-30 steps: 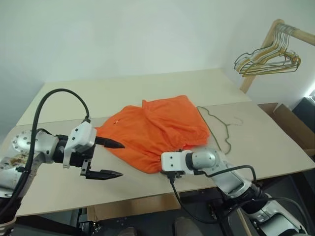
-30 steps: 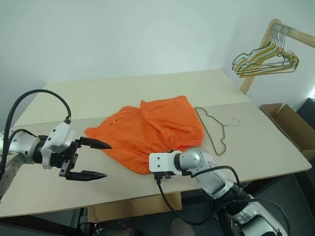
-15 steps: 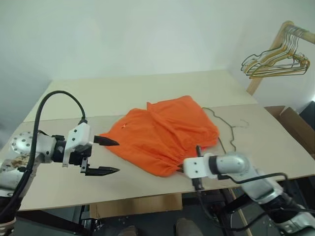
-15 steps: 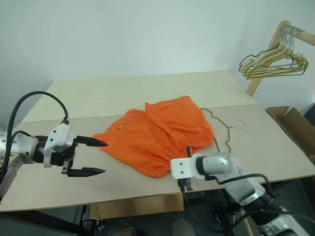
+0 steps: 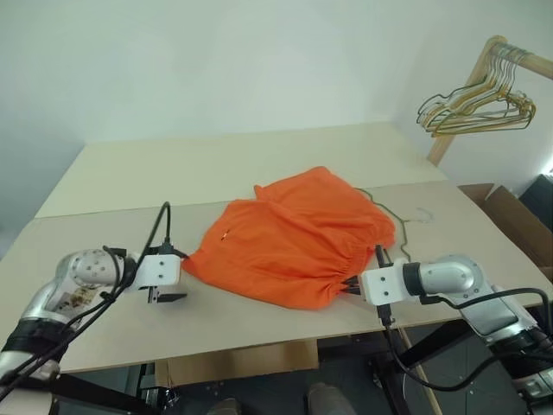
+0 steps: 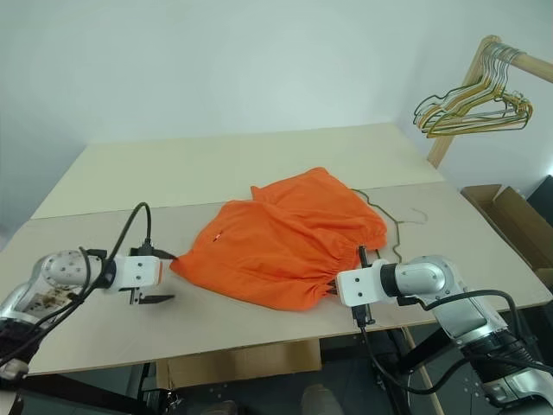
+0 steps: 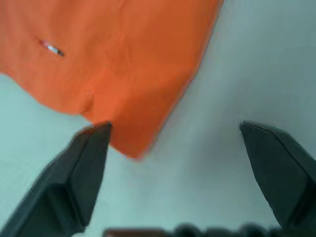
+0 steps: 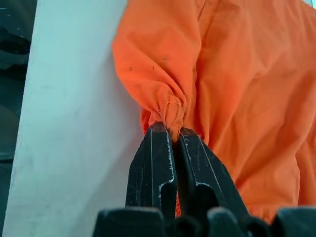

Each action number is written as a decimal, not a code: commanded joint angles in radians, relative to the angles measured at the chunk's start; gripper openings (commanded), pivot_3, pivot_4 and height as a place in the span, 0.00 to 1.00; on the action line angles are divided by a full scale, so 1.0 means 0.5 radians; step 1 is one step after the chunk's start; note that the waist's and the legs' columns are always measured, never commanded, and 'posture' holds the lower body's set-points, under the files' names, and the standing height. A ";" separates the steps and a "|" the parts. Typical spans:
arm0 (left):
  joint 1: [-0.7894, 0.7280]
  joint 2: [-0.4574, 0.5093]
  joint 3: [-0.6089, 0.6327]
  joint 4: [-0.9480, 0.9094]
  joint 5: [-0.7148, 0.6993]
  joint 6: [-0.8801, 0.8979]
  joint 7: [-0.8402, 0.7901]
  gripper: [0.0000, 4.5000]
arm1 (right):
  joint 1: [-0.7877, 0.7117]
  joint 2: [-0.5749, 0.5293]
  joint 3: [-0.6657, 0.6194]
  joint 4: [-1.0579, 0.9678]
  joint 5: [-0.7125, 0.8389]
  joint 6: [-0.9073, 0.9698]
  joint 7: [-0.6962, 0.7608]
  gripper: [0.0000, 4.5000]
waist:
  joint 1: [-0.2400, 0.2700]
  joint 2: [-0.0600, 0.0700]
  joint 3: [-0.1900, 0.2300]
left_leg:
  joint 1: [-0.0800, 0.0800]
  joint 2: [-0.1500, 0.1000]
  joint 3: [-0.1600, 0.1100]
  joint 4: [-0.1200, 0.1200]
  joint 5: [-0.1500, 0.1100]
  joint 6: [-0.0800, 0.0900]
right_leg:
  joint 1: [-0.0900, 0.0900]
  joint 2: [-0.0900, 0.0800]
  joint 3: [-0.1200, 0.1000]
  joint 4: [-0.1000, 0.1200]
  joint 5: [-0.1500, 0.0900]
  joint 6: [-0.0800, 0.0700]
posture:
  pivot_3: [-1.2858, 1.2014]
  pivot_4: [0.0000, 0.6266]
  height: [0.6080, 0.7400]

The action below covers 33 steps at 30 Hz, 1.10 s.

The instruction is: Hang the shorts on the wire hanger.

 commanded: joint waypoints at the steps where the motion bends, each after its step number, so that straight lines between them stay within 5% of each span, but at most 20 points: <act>1: -0.154 -0.139 -0.102 0.267 0.197 -0.092 0.228 0.91 | -0.017 -0.007 -0.092 -0.045 0.040 -0.018 -0.012 0.00 | -0.002 0.003 -0.004 | 0.000 -0.001 0.000 0.000 0.000 0.000 | 0.000 -0.001 0.000 0.001 0.000 0.000 | 0.41 0.00 1.00; 14: -0.567 -0.342 -0.249 0.860 0.469 -0.296 0.613 0.01 | 0.062 -0.012 -0.160 -0.111 0.026 0.029 -0.059 0.00 | -0.076 0.004 -0.016 | -0.001 -0.003 -0.001 0.003 0.000 0.000 | 0.001 0.000 -0.001 0.002 -0.001 0.003 | 0.39 0.00 1.00; 18: -0.586 -0.313 -0.203 0.839 0.324 -0.331 0.433 0.01 | 0.030 0.006 -0.149 -0.055 -0.018 0.009 -0.107 0.00 | -0.122 0.003 -0.016 | -0.004 -0.004 -0.002 0.003 0.000 0.000 | 0.000 -0.002 -0.002 0.001 -0.001 0.003 | 0.39 0.00 1.00; 24: -0.292 0.055 -0.145 0.416 -0.052 -0.334 -0.186 0.01 | -0.134 0.197 -0.074 0.200 -0.268 -0.086 -0.385 0.00 | -0.247 0.002 -0.016 | -0.002 -0.004 -0.002 0.000 0.000 0.000 | -0.002 -0.002 0.001 0.004 -0.001 0.004 | 0.41 0.00 1.00; 33: 0.656 0.625 0.264 -0.399 -0.474 -0.064 -0.331 0.01 | -0.372 0.310 0.060 0.653 -0.432 -0.499 -0.507 0.00 | -0.275 0.002 -0.016 | 0.003 0.002 -0.002 -0.002 0.000 0.000 | -0.001 0.000 0.003 0.005 -0.001 0.004 | 0.43 0.00 1.00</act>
